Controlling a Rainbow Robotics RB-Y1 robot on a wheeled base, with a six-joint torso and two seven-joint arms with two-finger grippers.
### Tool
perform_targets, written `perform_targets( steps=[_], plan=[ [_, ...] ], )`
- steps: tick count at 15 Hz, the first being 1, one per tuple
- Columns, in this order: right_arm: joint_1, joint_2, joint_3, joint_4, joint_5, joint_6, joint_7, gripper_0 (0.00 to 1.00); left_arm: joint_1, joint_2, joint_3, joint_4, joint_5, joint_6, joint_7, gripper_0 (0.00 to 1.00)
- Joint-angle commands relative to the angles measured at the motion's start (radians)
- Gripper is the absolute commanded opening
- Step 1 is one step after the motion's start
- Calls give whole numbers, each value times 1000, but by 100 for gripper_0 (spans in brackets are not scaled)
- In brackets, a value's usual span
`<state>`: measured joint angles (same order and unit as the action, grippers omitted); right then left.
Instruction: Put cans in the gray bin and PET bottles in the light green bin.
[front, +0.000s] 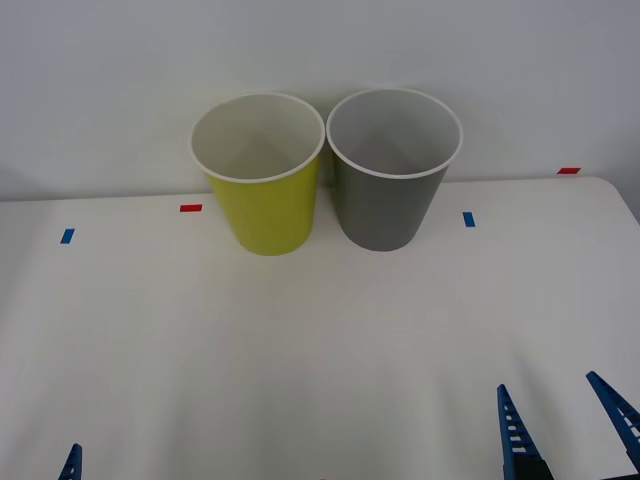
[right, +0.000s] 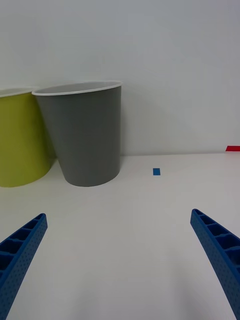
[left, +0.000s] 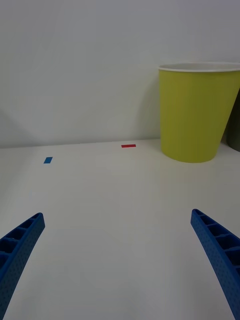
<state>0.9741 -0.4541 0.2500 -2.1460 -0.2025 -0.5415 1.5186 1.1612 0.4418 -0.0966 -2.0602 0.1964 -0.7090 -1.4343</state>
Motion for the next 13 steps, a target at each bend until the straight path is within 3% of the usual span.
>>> perform_targets(
  steps=[1, 13],
  plan=[
    [0, 0, 0, 0, 0, 0, 0, 100, 0, 0, 0, 0, 0, 0, 0, 100],
    [0, 0, 0, 0, 0, 0, 0, 100, 0, 0, 0, 0, 0, 0, 0, 100]
  ],
)
